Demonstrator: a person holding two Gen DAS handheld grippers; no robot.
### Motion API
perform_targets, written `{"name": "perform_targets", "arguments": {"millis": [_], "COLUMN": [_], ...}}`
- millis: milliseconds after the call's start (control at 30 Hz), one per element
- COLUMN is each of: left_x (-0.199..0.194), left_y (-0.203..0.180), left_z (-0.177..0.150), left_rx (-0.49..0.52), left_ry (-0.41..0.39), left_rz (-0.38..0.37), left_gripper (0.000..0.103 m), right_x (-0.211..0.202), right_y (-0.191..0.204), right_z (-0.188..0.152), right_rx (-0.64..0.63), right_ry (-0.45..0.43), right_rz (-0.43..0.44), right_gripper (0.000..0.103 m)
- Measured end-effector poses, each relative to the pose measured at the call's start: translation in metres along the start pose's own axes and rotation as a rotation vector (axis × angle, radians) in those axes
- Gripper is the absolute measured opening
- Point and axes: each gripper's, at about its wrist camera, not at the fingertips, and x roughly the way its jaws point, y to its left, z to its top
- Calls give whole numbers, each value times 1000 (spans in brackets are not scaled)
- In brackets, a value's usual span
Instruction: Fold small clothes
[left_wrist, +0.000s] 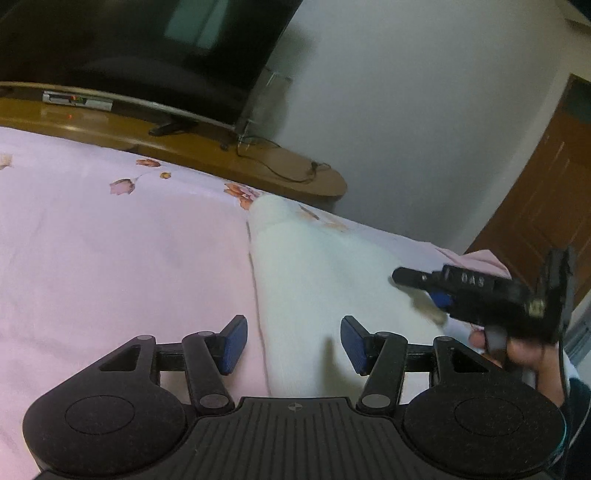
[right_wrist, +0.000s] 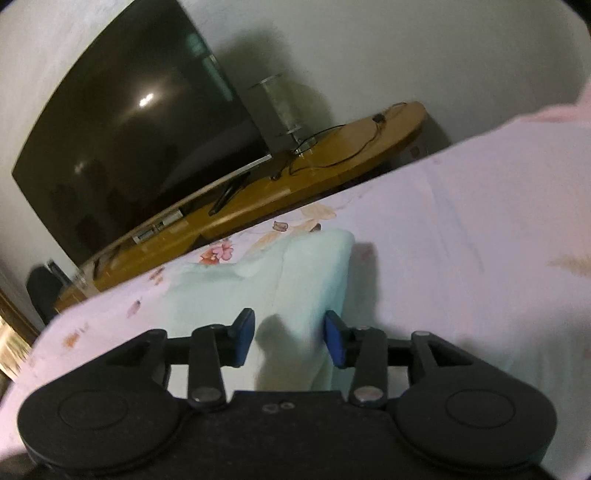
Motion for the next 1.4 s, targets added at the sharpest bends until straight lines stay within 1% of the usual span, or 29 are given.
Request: {"name": "perform_targets", "arguments": {"millis": [33,100,200,233,300,333,400,433,467,500,633,700,733,767,800,833,867,900,933,1000,1033,1100,1133,1167,1200,1267,1300,1333,1400], "left_x": [7,21,37,40,36,33,27,27,30,35,54,60,64,71,73,72,68,62,56,57,62,73,74,72,66,46,35,26,4], "left_y": [1,-1,-1,0,-1,-2,-1,-1,-1,1,7,6,5,3,3,3,2,-1,-7,-15,-19,-24,-24,-23,-22,-22,-21,-19,-16], "left_z": [4,8,3,-1,-3,0,8,13,19,24,40,41,41,40,40,41,43,45,45,46,44,38,36,36,37,33,29,23,5], "left_rx": [-1,21,34,27,22,25,26,33,43,43,4,22,37,62,54,42,44,57,78,111,131,143,140,128,120,118,115,117,114], "left_ry": [12,28,87,102,91,84,22,7,-3,-4,41,43,61,87,89,90,86,70,50,49,61,96,95,97,97,82,80,80,82], "left_rz": [10,29,69,67,56,58,49,54,78,94,101,115,129,165,173,173,179,185,174,154,157,168,167,180,178,160,149,140,129], "left_gripper": [55,55,55,55,55,55,55,55,55,55,55,55,55,55,59,59,59,59,59,59,59,61,69,69,70,70,70,70,70], "right_x": [4,8,6,10,30,30,17,3,-5,-11,-1,6,12,15,21,23,19,11,1,-20,-25,-22,-13,-3,-1,-13,-27,-40,-64], "right_y": [1,7,20,19,11,6,3,2,3,2,4,3,5,6,4,2,-2,-5,-7,-5,-4,0,3,2,-1,-4,-3,-2,-4], "right_z": [1,3,5,4,-1,-3,2,3,5,7,15,13,12,8,4,0,-1,1,2,3,2,-2,-5,-11,-13,-8,-7,-8,-16], "right_rx": [-12,-62,-172,-180,-190,-178,-151,-145,-136,-122,-95,-93,-109,-130,-143,-135,-117,-91,-72,-65,-62,-90,-113,-128,-126,-62,-56,-56,-27], "right_ry": [-2,-22,-95,-86,14,16,1,-54,-94,-104,-37,-20,-8,12,32,29,21,2,-28,-78,-76,-46,1,53,51,35,2,-28,-38], "right_rz": [-4,4,46,38,-39,-24,-9,-14,-14,-7,2,2,-18,-46,-73,-82,-87,-91,-86,-53,-39,-34,-57,-93,-106,-97,-85,-66,-32], "right_gripper": [45,10,11,11,15,17,28,34,35,34,37,37,31,17,19,25,27,26,21,20,20,18,17,18,20,20,21,25,27]}}
